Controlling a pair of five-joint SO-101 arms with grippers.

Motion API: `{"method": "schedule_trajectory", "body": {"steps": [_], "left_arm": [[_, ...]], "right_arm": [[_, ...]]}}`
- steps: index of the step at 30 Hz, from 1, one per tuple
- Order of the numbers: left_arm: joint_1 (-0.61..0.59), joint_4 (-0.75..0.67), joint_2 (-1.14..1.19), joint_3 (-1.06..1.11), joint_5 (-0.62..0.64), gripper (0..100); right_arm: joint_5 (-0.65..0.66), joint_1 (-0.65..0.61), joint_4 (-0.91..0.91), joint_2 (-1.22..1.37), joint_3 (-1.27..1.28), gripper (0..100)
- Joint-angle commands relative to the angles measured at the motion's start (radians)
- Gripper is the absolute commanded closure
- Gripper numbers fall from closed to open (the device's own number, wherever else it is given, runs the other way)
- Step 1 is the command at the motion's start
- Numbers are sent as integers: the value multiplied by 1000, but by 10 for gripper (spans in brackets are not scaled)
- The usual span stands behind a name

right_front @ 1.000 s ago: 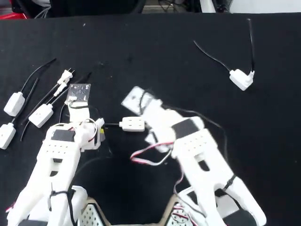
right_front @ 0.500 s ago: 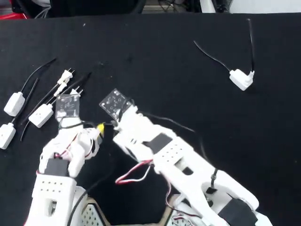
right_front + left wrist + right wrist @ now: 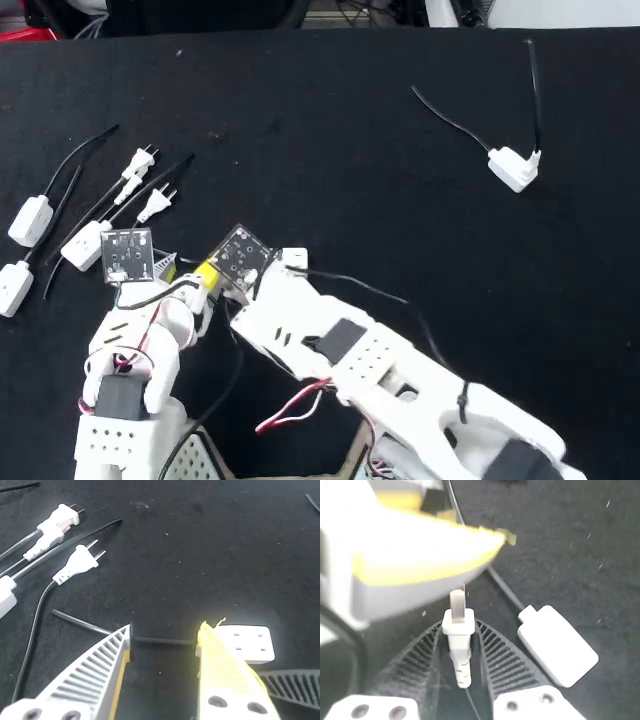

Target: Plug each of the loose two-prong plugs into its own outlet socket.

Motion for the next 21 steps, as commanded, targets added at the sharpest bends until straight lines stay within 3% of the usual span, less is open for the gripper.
{"method": "schedule_trajectory", "body": {"steps": [1,5,21], "left_arm": [[28,5,0,-19,-6,782],[59,8,0,-13,-55,784],[54,8,0,-12,-57,784]], "right_arm": [[-14,-12,-15,-116,4,988],[-6,-9,14,-211,35,988],[-5,15,129,-515,102,988]]}}
